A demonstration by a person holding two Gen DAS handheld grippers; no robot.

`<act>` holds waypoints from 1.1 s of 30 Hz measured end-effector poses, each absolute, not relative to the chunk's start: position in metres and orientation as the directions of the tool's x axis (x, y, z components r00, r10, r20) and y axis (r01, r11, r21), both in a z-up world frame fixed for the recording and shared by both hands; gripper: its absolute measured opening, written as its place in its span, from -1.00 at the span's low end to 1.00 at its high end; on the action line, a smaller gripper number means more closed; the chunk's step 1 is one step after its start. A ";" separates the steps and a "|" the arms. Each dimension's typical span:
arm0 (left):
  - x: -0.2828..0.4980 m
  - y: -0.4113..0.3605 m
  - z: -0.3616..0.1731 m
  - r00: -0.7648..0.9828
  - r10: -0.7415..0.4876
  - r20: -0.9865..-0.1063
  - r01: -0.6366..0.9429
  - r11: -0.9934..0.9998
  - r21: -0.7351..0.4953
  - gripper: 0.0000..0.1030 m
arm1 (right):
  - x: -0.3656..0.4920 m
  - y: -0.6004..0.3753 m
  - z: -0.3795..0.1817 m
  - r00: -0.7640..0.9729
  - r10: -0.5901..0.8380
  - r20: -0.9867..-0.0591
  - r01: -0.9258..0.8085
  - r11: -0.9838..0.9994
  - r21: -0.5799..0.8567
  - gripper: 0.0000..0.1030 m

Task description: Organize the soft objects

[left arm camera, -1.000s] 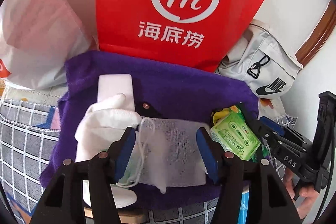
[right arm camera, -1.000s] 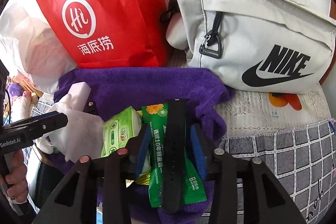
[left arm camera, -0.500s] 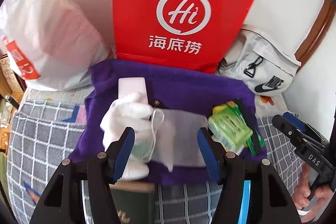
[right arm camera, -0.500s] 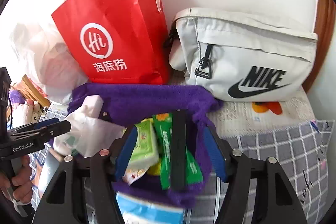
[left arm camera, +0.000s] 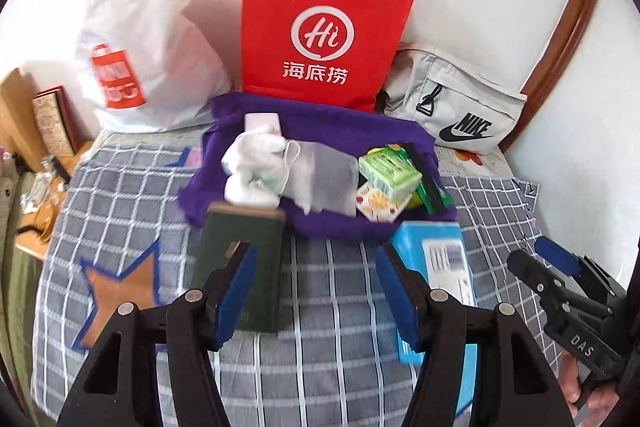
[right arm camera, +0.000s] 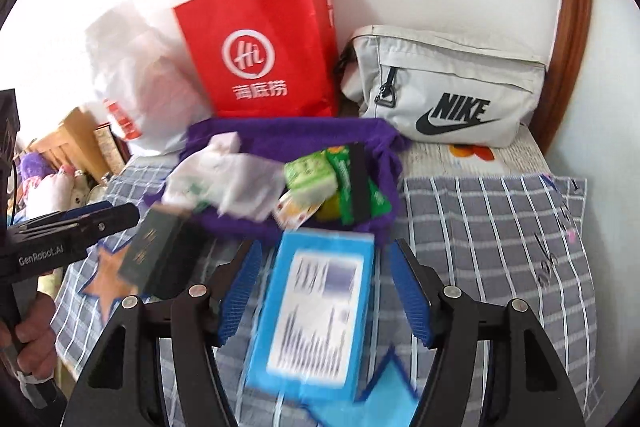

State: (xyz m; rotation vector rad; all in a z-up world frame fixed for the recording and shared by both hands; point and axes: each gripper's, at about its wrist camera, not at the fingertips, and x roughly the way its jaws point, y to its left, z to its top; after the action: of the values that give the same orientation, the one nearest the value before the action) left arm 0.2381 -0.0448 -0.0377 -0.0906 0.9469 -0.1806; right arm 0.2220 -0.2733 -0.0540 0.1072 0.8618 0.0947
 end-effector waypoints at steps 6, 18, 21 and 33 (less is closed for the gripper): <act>0.179 -0.036 -0.028 0.592 -0.189 -0.784 0.091 0.982 -0.167 0.27 | 0.158 -0.269 -0.039 0.666 0.150 -0.731 -0.043 0.986 0.163 0.50; 0.075 -0.033 -0.014 0.664 -0.154 -0.732 0.071 0.987 -0.142 0.62 | 0.043 -0.257 -0.019 0.742 0.089 -0.665 -0.013 0.993 0.118 0.96; 0.056 -0.031 -0.012 0.667 -0.141 -0.732 0.059 0.989 -0.137 0.68 | 0.024 -0.255 -0.016 0.749 0.078 -0.658 -0.009 0.994 0.107 0.96; 0.012 -0.024 0.000 0.696 -0.122 -0.707 0.043 0.991 -0.128 0.68 | -0.023 -0.248 0.001 0.784 0.053 -0.618 -0.006 0.997 0.078 0.96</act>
State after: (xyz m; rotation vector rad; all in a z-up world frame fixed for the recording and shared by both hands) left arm 0.0117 -0.0237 0.0001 -0.1046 0.7957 -0.0926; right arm -0.0233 -0.2483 0.0010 0.0726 0.6689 0.0321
